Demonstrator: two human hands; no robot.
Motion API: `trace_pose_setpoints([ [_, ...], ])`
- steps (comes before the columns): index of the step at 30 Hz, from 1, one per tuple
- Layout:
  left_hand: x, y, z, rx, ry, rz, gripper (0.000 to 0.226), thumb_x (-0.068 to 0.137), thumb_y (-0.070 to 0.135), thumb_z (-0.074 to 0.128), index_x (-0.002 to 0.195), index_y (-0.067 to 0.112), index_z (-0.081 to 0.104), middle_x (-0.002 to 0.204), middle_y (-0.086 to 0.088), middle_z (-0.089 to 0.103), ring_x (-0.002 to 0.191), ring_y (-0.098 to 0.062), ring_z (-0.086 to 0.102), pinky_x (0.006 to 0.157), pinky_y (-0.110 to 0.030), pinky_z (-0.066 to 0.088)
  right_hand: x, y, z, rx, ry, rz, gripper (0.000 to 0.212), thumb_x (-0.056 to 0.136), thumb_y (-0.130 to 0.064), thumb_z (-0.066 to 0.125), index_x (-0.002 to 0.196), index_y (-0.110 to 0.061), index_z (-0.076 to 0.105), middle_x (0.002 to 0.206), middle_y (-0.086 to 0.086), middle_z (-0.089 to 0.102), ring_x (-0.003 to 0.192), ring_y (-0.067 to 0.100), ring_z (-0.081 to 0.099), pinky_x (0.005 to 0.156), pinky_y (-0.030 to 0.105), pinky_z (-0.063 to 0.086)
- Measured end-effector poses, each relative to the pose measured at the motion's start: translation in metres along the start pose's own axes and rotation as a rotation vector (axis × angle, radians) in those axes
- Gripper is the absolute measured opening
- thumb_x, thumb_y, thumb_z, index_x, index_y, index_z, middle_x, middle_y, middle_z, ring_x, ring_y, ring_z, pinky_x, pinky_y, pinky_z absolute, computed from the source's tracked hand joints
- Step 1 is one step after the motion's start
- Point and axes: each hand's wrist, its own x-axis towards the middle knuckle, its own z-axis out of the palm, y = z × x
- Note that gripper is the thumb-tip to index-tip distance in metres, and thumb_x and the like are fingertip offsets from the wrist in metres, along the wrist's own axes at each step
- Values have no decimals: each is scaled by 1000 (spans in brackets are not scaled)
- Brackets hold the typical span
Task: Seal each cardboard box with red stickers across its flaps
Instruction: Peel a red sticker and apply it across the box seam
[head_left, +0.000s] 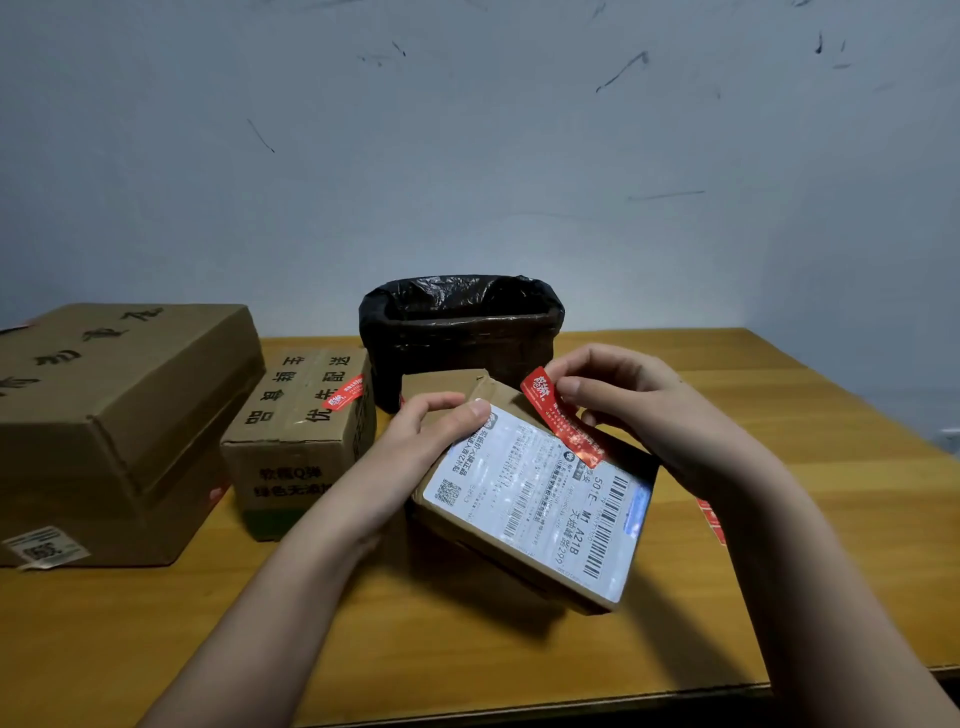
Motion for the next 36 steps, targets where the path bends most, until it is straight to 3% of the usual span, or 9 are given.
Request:
trace_pose_setpoints([
  [4,-1,-1,0,-11,4,-3,63,59,60,69,113,31,58,104,-3,72,93,-17,70,86,-33,51,-5,2,-1,-1,-6,-59,22,94,-9,56,91,-25,69,99,-3,71,86,8,61,76,30,44],
  [8,-2,0,0,-11,10,-2,61,61,59,67,114,31,58,103,-1,72,93,-15,70,84,-31,51,-11,6,-4,-59,-44,-73,23,91,-11,62,101,-31,67,102,0,68,95,20,65,79,36,53],
  [12,-1,0,0,-16,20,-2,60,62,59,67,114,31,58,103,-1,72,93,-15,70,82,-30,50,-13,14,-4,-197,-3,-166,30,87,-18,67,111,-36,63,108,-8,65,100,13,62,83,39,52],
  [15,-2,0,0,-29,25,-1,61,62,59,67,115,30,58,105,-2,72,93,-16,70,83,-31,50,-14,18,-3,-241,42,-197,31,89,-16,68,113,-34,63,106,-12,64,100,11,60,82,31,50],
  [18,-4,2,3,-22,29,18,60,66,57,74,117,31,56,100,1,72,87,-10,70,76,-25,50,-14,18,-1,-233,80,-220,32,88,-9,68,111,-31,64,102,-12,65,97,10,61,78,24,49],
  [21,-6,2,8,-24,53,40,46,79,49,62,120,32,51,99,3,70,78,-4,69,65,-18,48,-13,17,5,-237,122,-234,32,86,-4,67,106,-28,66,97,-11,66,94,9,61,77,22,49],
  [26,-6,0,18,-96,66,48,32,93,30,54,124,25,46,98,-1,65,76,-7,63,56,-11,47,-14,17,13,-244,178,-280,30,85,0,67,101,-26,69,92,-10,68,89,7,62,75,19,48],
  [36,-6,-1,19,-101,43,36,50,82,36,66,126,22,47,103,-1,70,76,-6,70,60,-17,53,-18,16,14,-207,190,-325,28,85,-2,69,100,-26,70,92,-7,70,88,9,64,76,24,49],
])
